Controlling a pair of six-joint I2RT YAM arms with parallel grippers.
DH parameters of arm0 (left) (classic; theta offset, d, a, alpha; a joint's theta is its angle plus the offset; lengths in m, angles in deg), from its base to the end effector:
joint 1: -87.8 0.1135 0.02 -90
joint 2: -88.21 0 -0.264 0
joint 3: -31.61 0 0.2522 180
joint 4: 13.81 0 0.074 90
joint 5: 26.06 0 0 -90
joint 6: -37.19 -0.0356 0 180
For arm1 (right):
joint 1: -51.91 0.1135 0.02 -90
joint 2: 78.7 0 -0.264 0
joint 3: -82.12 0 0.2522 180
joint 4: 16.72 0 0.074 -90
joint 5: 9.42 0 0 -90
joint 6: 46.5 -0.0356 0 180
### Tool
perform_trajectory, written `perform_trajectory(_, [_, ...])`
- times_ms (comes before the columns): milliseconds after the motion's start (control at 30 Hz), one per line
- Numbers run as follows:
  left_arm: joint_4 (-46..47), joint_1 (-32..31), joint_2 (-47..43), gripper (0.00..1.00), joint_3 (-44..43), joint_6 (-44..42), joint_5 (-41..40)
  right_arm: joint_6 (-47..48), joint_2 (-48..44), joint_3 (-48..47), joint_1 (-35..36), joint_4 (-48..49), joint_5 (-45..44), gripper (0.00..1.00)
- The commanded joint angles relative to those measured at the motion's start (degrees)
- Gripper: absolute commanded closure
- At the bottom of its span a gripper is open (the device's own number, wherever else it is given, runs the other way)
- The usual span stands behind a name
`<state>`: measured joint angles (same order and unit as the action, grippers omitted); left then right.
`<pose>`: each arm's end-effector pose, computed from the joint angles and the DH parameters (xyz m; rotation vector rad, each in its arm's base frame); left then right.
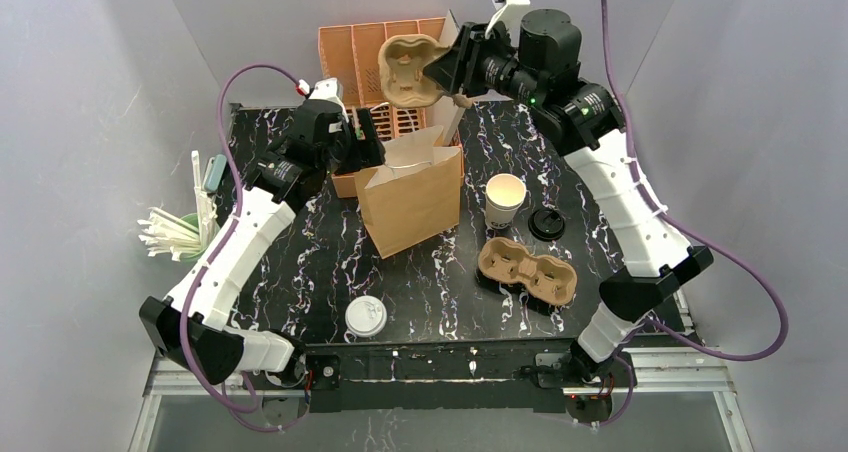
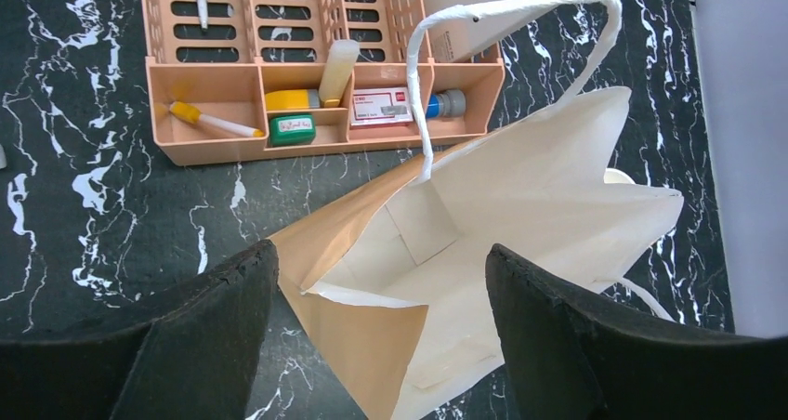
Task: Pack the takeout coffee
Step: Place the cup tray in the takeout bag.
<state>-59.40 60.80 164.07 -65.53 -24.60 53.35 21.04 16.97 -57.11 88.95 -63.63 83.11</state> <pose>0.2612 -0.1258 0.4162 -0.1415 2.0090 -0.4363 0.2690 0.2050 0.5436 -0.2501 1.6765 0.8256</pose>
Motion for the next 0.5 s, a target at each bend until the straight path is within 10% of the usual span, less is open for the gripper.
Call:
perform_trajectory(0, [-1.3,0.7,-0.7,0.2,-1.3,1.3,3.1,-6.1,-0.7,2.5,-2.2,11.5,22.3,0.6])
perform_trajectory(467, [-1.1,1.8,-1.5,0.29,4.9,1.3,-0.2,-22.7,-5.3,26.9,-3.2,43.1,37.3,0.62])
